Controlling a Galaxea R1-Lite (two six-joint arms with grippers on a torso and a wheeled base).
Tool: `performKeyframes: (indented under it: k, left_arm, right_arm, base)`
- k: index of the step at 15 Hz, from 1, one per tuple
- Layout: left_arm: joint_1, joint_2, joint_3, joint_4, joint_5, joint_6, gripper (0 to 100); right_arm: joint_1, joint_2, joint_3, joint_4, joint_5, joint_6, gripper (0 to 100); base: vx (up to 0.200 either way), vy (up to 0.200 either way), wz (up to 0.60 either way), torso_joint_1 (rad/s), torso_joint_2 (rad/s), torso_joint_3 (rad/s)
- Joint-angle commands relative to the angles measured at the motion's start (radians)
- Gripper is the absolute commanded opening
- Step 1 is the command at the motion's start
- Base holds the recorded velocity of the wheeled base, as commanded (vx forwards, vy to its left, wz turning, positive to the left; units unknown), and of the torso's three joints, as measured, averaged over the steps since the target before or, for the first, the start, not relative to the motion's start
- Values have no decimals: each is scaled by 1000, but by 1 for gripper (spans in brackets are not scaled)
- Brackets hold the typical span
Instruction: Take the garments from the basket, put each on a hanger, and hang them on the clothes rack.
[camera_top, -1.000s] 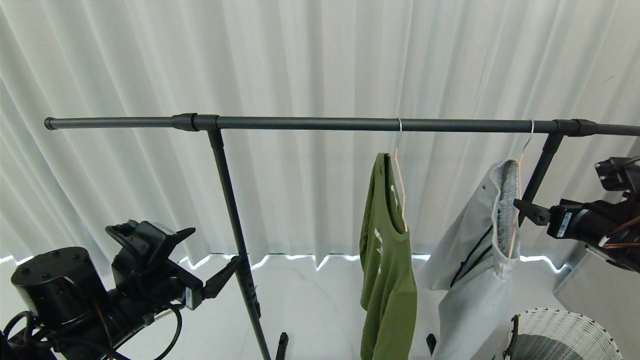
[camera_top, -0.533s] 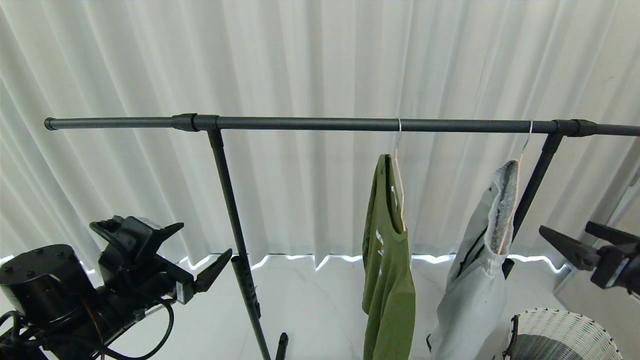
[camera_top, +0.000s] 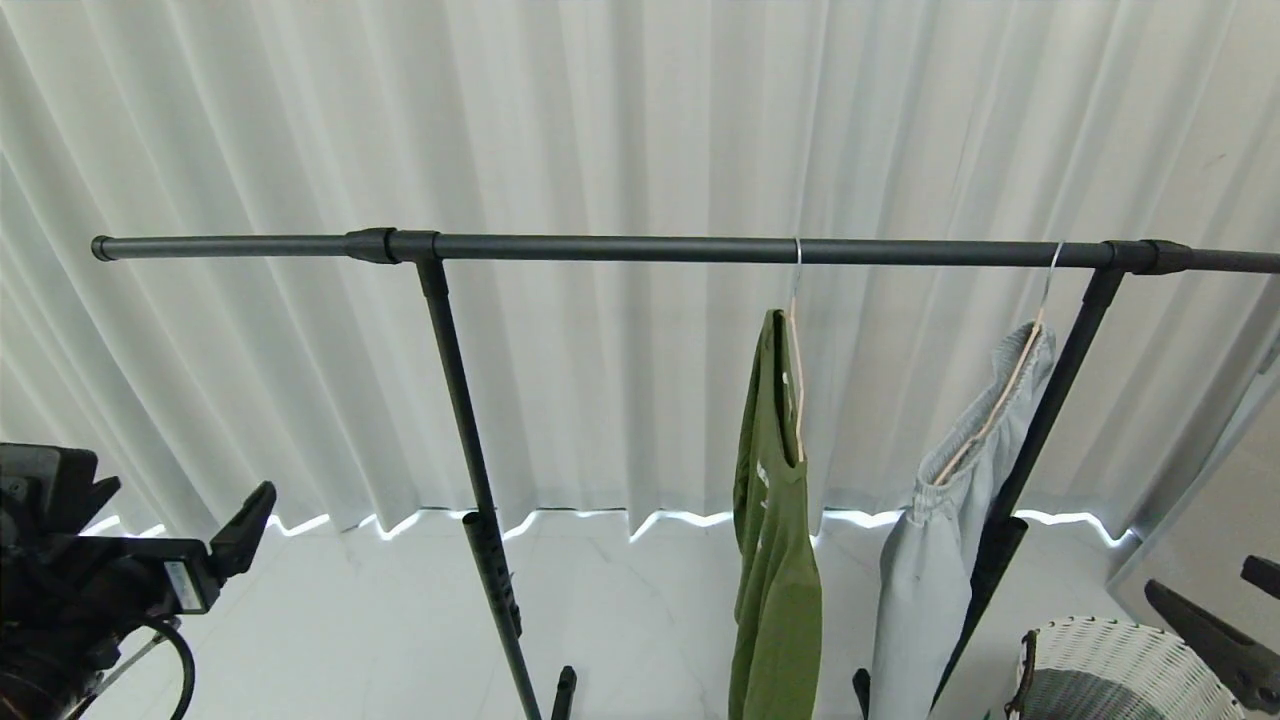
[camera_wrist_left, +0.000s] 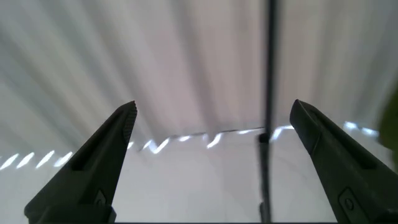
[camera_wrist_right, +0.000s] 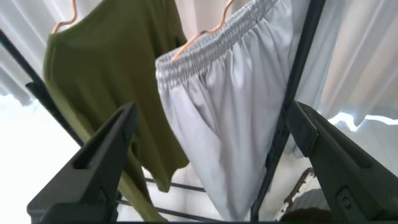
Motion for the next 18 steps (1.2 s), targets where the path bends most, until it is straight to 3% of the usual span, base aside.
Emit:
performKeyframes:
  k: [1,2,4,6,11,12,14,18]
  left_arm:
    - [14,-227,2,188,96,-47,100]
    - [14,-373,2,383,105,-65,100]
    - [13,-598,2,664,105,-68,100]
    - [13,-778,-6,889,105,-93,100]
    - [13,-1190,-7,1305,110,-154,100]
    - [13,-1261,-13,1365,108,-159,100]
    - [13,-1293,-1,1362,116,-165,100]
    - [13,-1292,-1,1363,121,-165,100]
  right_arm:
    - [-1,-97,4,53,1,-26,100]
    - [-1,-152,4,136,-1,-50,100]
    - [-1,-247,4,248,-1,-57,100]
    - [-4,-341,4,385,-7,-63,100]
    - [-33,-668,-27,794,-10,-58,100]
    - [-33,-701,-38,820,-24,-58,100]
    - [-41,-724,-39,823,-59,-60,100]
    - [-52,-790,-42,837,-226,-87,100]
  base:
    - [0,0,0,0,0,0]
    - [0,0,0,0,0,0]
    - [0,0,0,0,0,0]
    - [0,0,0,0,0,0]
    - [0,0,0,0,0,0]
    - [0,0,0,0,0,0]
    - [0,0,0,0,0,0]
    - [0,0,0,0,0,0]
